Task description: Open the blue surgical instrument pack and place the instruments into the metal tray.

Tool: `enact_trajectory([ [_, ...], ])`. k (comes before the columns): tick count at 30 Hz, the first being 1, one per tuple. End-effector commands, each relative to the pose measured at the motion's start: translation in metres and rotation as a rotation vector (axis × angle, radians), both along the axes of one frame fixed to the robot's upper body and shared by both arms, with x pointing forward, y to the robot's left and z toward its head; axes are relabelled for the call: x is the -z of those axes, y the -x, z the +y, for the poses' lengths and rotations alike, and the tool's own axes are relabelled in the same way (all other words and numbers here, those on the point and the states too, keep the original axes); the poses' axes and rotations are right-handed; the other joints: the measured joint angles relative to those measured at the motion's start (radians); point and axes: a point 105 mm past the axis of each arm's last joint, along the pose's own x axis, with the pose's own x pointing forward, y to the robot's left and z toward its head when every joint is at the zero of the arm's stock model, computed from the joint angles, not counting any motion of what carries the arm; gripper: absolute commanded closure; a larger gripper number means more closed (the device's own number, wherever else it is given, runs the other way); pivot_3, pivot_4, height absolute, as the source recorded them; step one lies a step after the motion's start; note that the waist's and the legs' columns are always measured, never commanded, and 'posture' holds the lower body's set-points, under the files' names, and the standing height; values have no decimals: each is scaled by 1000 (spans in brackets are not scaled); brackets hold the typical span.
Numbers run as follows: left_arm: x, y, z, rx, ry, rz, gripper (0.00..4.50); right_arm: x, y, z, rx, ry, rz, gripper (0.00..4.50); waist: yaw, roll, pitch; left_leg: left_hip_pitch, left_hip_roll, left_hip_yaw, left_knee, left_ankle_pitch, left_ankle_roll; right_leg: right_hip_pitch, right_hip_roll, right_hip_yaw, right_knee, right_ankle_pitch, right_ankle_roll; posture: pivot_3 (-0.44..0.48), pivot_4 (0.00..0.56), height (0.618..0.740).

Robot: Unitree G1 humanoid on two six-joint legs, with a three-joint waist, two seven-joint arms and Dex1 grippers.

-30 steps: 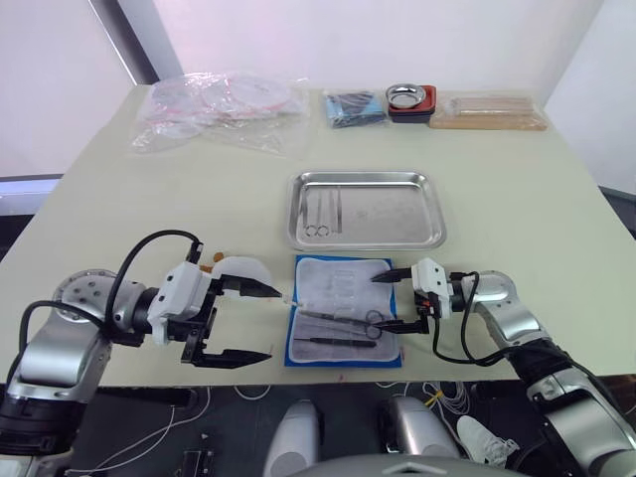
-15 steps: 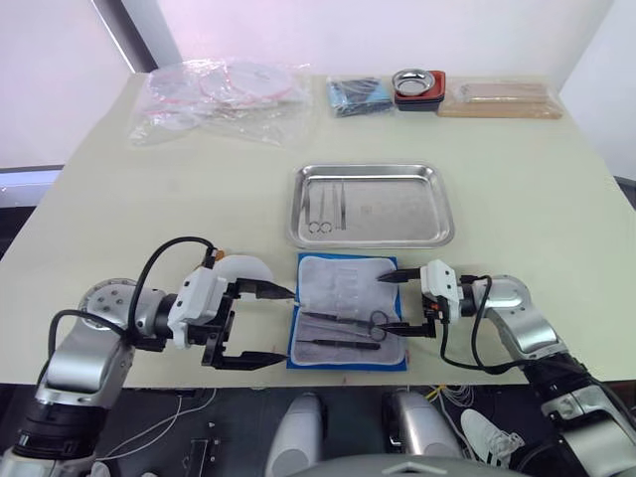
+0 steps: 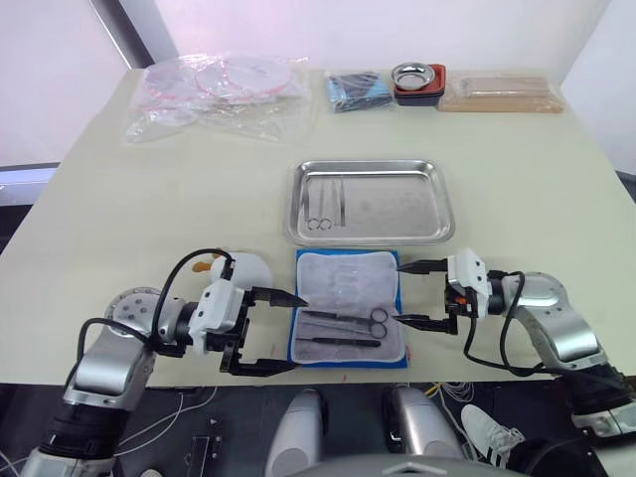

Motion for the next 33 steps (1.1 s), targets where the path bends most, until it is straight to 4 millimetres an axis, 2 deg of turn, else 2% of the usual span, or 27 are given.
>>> enact_trajectory([
  [1,6,-5,-1,9,-12,-32,71,-29,7,-11,-5,-65,-57,0,1,0,0,0,0,0,0,0,0,0,0,0,0,0,0,0,150,740],
  [8,20,-15,-3,17,-28,-31,71,-47,18,-30,-25,-24,-84,0,3,0,0,-1,-1,0,2,0,0,0,0,0,1,0,0,0,150,740],
  [16,41,-28,-5,34,-92,-68,71,-65,31,-42,-62,12,-108,0,3,0,0,-1,-1,0,5,0,0,0,0,0,2,1,0,0,150,740],
  [26,55,-37,-22,55,-67,-85,71,-79,41,-39,-81,-6,-112,0,4,0,0,-2,-2,0,18,-1,2,1,0,1,11,2,1,0,150,740],
  [33,69,-41,-17,48,-118,-63,71,-83,44,-33,-88,-14,-120,0,4,1,-1,3,-2,0,21,-1,3,4,1,1,16,3,6,0,150,740],
])
